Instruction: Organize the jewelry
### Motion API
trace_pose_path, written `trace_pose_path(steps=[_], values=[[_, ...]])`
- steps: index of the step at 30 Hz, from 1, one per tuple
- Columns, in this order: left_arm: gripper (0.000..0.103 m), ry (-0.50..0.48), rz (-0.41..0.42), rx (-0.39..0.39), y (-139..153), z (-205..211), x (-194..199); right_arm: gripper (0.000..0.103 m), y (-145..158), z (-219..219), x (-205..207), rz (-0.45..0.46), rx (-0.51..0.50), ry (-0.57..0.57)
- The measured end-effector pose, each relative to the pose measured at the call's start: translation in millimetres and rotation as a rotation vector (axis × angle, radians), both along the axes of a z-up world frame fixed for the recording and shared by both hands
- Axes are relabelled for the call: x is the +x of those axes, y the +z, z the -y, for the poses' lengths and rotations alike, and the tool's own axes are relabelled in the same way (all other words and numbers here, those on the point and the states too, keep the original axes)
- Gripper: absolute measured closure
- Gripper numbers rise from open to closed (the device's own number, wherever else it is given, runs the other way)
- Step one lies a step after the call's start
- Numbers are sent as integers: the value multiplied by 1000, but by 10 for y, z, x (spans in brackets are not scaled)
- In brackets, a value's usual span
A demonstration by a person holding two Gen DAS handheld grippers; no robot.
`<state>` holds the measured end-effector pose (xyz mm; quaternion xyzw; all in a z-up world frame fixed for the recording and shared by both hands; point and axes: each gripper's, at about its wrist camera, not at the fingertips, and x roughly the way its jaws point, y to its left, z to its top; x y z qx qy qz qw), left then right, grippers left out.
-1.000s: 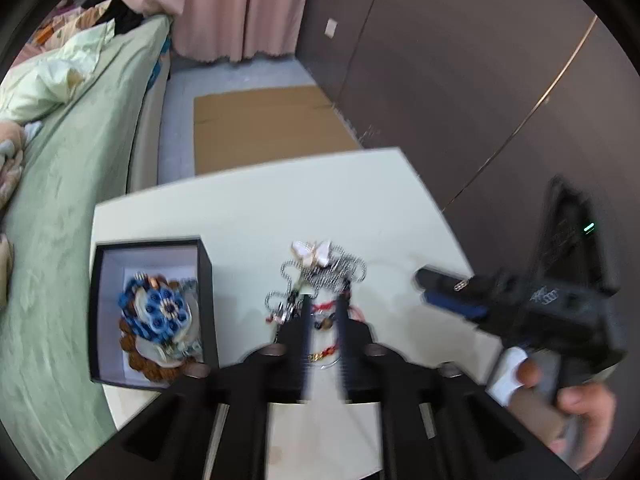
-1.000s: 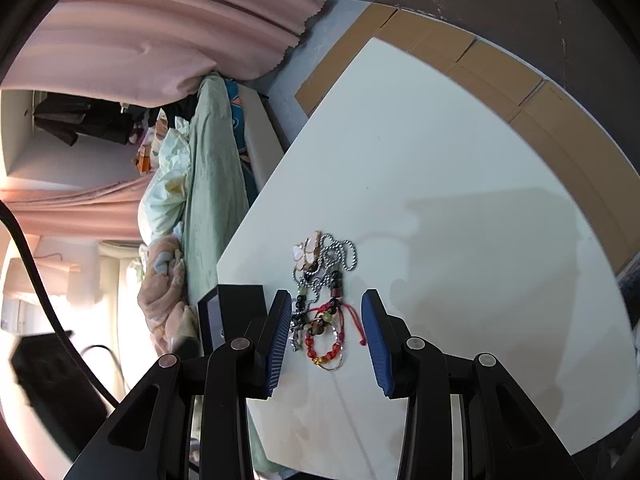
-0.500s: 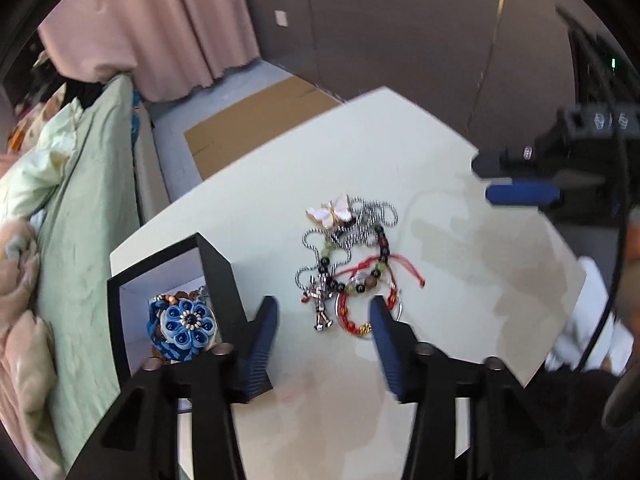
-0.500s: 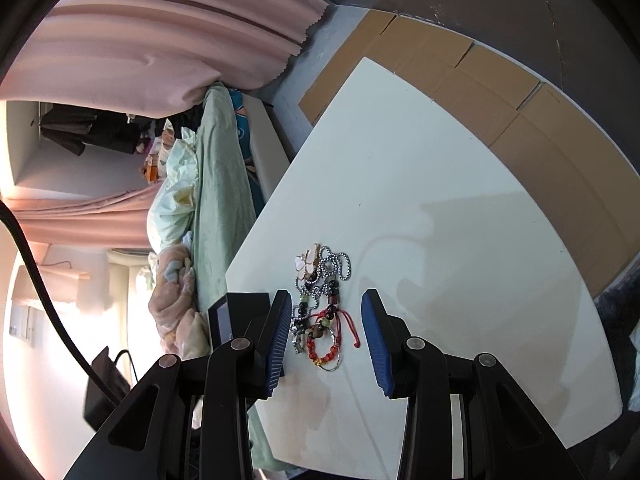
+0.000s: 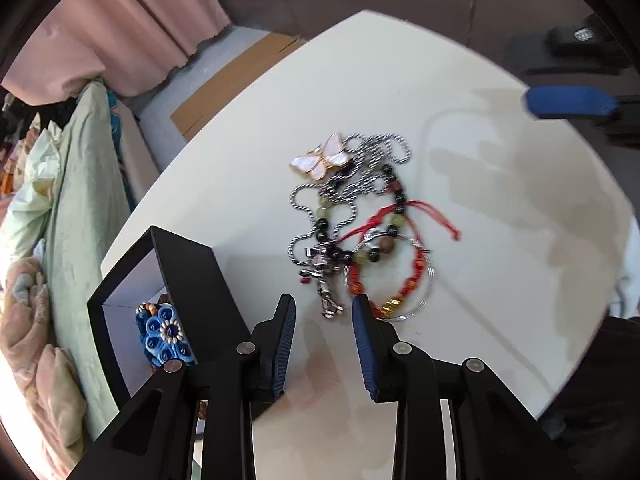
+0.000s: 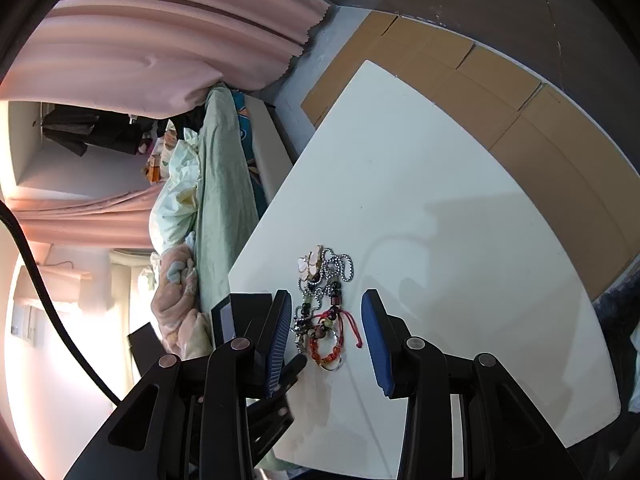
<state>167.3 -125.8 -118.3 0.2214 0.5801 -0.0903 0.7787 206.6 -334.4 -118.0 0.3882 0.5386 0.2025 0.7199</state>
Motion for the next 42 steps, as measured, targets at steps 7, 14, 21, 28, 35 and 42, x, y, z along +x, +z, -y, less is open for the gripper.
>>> trace_pose_path(steps=[7, 14, 21, 28, 35, 42], values=[[77, 25, -1, -30, -58, -44, 152, 64, 12, 19, 5, 0, 2, -1], [83, 43, 1, -94, -51, -72, 198, 64, 49, -25, 16, 3, -4, 18], [84, 82, 26, -154, 28, -139, 171, 64, 45, -128, 16, 2, -30, 48], [84, 90, 121, -191, 489, -154, 87, 64, 6, -230, 54, -9, -53, 77], [84, 112, 226, -229, 1005, -206, 41, 64, -28, -303, 47, -10, -65, 98], [84, 124, 330, -243, 1524, -345, 0, 64, -81, -330, 57, -17, -72, 93]])
